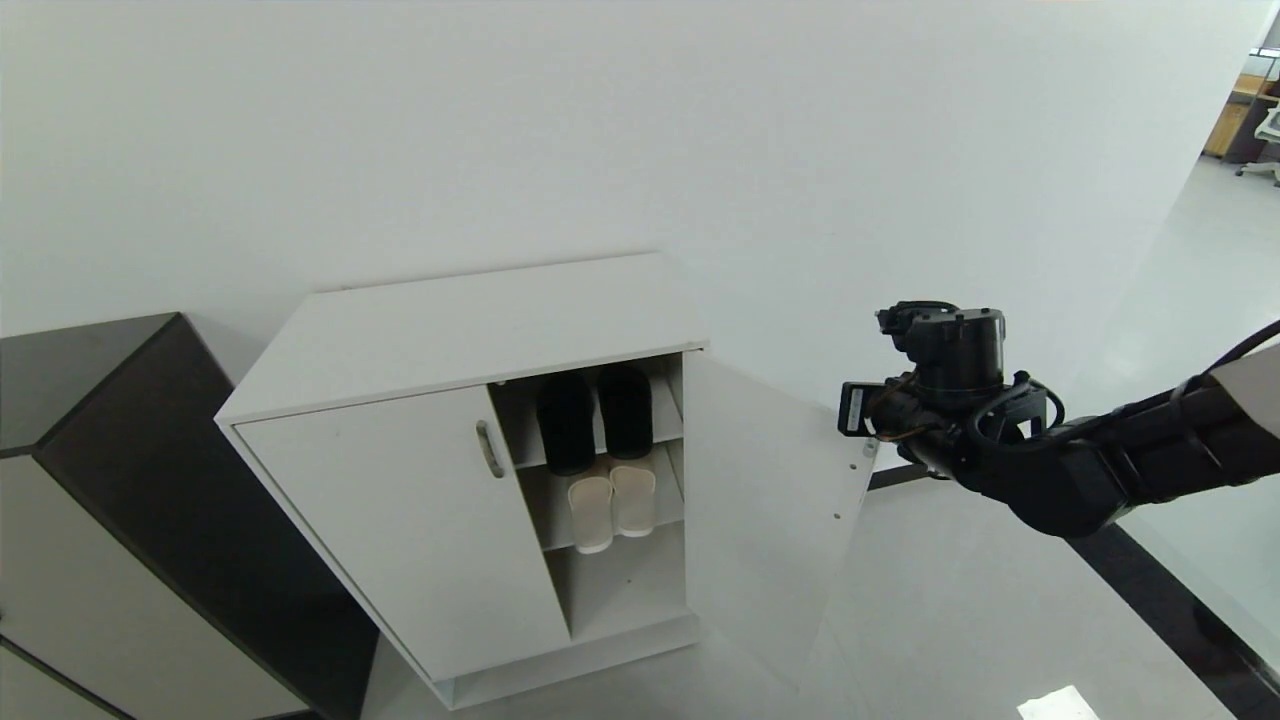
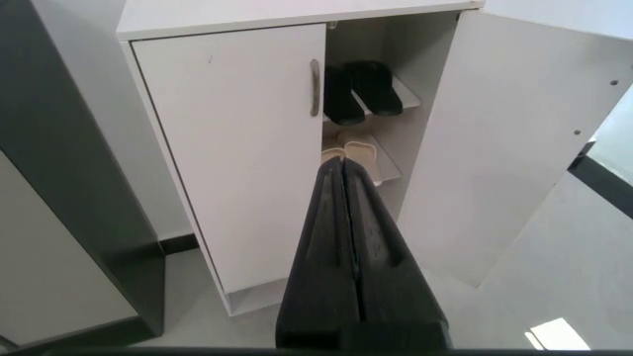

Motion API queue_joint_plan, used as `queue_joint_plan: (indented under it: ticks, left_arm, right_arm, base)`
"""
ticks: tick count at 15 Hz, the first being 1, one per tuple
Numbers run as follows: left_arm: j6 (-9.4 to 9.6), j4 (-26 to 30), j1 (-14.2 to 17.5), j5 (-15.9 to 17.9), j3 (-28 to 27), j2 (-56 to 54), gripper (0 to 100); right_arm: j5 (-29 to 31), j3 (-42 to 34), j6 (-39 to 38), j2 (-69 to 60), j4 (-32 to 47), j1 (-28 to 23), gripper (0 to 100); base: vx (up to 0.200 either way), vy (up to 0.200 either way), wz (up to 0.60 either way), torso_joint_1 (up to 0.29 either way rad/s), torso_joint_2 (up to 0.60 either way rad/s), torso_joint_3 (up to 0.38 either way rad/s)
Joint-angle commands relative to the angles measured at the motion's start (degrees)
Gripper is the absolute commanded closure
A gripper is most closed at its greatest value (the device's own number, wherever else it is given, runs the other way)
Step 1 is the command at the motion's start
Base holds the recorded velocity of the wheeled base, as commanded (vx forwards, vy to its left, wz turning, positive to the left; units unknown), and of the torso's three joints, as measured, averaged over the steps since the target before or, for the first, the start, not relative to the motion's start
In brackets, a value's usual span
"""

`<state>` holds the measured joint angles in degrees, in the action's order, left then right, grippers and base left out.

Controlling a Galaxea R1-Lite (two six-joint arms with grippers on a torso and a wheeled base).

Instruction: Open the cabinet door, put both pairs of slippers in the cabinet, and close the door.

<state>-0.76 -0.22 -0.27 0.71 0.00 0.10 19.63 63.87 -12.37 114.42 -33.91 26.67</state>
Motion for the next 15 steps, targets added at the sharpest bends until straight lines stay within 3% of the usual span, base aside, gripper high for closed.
queue_joint_plan:
  ticks: [1, 9, 15]
  left_arm:
    - [-0.04, -0.04, 0.0, 0.0, 0.0, -0.01, 100]
    - [-0.12, -0.04, 0.0, 0.0, 0.0, -0.01, 100]
    - [-0.12, -0.04, 0.0, 0.0, 0.0, -0.01, 100]
  right_arm:
    - [0.06, 0.73, -0.19, 2.74, -0.1, -0.57, 100]
    - [0.15, -0.06, -0.55, 2.47, -0.01, 0.31, 100]
    - [0.68, -7.26, -0.37, -5.61, -0.01, 10.5, 100]
  base:
    - [0.0, 0.0, 0.0, 0.0, 0.0, 0.0]
    - [0.0, 0.0, 0.0, 0.0, 0.0, 0.0]
    - [0.0, 0.0, 0.0, 0.0, 0.0, 0.0]
